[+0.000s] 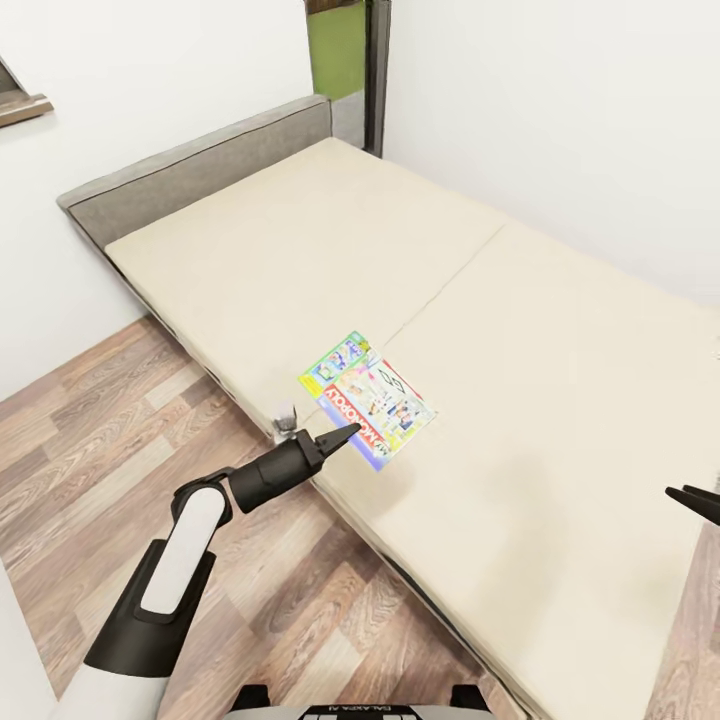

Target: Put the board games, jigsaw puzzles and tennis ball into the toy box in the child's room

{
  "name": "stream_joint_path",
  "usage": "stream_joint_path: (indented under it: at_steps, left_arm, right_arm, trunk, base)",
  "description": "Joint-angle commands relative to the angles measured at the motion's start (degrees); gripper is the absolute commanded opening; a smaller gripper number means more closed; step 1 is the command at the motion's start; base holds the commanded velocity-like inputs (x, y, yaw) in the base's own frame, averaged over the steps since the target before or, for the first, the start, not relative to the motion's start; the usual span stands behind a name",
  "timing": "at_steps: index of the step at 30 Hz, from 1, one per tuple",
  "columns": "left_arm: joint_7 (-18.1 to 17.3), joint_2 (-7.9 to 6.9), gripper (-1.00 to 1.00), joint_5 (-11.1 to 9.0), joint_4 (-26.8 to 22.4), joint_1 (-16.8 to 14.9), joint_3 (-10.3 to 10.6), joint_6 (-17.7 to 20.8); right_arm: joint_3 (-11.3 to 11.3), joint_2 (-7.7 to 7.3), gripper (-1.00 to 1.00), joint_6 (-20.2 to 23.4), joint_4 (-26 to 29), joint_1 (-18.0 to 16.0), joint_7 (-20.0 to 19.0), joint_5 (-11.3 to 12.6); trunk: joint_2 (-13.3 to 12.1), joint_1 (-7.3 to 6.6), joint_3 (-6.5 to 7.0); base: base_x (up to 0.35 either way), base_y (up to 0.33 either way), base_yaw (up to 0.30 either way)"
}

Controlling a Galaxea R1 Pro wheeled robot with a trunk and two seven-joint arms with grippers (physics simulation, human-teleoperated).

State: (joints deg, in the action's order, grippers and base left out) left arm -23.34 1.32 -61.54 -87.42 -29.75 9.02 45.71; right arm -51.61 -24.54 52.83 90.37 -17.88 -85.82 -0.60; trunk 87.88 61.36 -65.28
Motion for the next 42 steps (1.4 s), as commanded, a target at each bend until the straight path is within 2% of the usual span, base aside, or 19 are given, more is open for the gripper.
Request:
stream_joint_path:
  at_steps: [1, 11, 42]
  left_arm:
    - [-0.1, 0.02, -1.0, -0.1, 0.0, 0.0, -0.1, 0.3]
    - [0.3, -0.09, -1.0, -0.1, -0.7, 0.4, -0.1, 0.3]
    - [0.2, -0.26, -1.0, -0.2, -0.7, 0.5, -0.2, 0.1]
  right_arm:
    - [0.0, -0.01, 1.0, 0.6, 0.0, 0.0, -0.3, -0.1]
    - [-0.1, 0.01, 1.0, 2.2, 0.3, 0.0, -0.2, -0.1]
    - [-0.1, 0.02, 1.0, 2.3, 0.4, 0.0, -0.2, -0.1]
  trunk:
    - [0.0, 0.0, 0.06]
    - [0.0, 0.0, 0.89]
    - [0.0, 0.0, 3.54]
  base:
    - [0.0, 0.0, -0.134]
    - [0.0, 0.0, -0.137]
    - [0.0, 0.0, -0.123]
